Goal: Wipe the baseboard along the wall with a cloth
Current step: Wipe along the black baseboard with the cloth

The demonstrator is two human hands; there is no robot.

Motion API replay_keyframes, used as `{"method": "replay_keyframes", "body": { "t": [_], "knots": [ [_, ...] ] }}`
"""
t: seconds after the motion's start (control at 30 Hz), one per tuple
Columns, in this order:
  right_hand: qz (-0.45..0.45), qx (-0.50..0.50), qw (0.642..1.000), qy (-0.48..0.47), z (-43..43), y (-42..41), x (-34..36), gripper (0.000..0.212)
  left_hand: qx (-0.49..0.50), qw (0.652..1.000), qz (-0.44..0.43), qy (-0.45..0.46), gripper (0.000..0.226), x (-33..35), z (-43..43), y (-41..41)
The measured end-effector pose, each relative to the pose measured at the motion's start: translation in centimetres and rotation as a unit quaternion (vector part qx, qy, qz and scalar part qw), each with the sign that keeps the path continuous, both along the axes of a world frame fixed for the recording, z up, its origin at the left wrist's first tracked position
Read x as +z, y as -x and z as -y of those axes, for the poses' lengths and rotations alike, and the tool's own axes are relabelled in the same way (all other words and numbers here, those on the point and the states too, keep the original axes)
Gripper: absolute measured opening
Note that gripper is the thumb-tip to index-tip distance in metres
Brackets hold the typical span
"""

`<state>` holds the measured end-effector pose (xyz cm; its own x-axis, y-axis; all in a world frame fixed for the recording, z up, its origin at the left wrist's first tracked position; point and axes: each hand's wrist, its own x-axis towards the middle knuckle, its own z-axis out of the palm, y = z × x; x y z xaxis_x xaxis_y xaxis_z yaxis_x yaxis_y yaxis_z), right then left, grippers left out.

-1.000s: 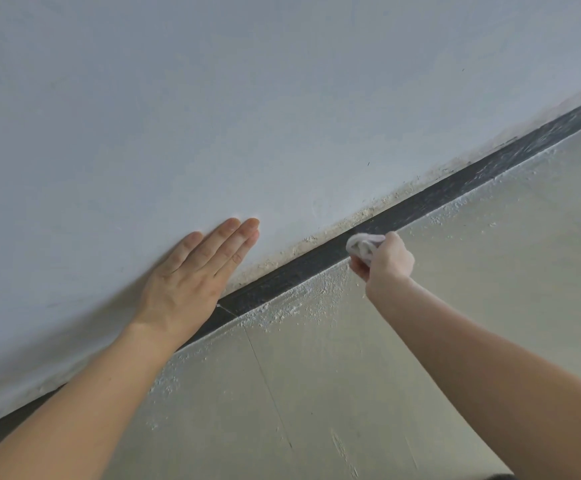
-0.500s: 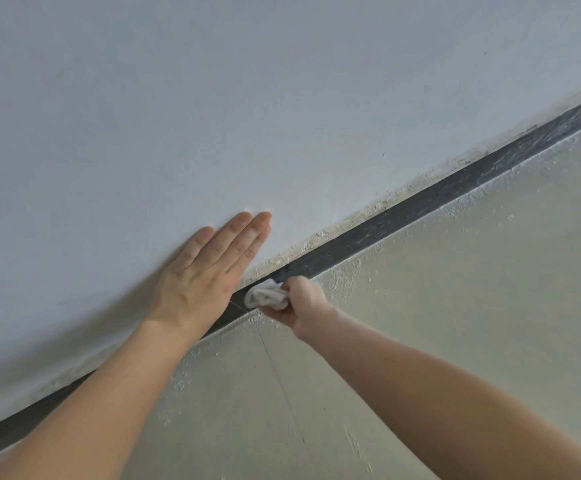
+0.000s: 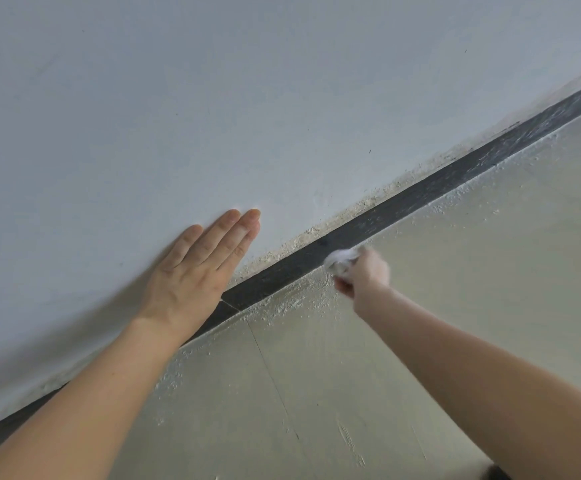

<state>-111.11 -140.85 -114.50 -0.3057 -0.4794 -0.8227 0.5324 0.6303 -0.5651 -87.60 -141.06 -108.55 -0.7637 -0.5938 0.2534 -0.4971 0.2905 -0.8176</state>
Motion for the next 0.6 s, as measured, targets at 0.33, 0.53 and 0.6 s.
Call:
{"method": "replay_keyframes", "body": {
  "t": [0.33, 0.53, 0.6],
  "knots": [
    [0.196, 0.225, 0.954, 0.04, -3.0, -12.1, -1.6, 0.012, 0.02, 0.999, -0.014, -0.024, 0.065, 0.5, -0.9, 0.6],
    [0.183, 0.033, 0.981, 0.051, 0.5, -4.8, -0.3, 0.024, -0.009, 0.997, -0.059, -0.047, 0.074, 0.3, -0.3, 1.2],
    [0.143, -0.028, 0.988, 0.054, 0.9, -1.4, 0.4, 0.018, -0.023, 0.994, -0.081, -0.064, 0.071, 0.3, 0.1, 1.9]
  ]
}}
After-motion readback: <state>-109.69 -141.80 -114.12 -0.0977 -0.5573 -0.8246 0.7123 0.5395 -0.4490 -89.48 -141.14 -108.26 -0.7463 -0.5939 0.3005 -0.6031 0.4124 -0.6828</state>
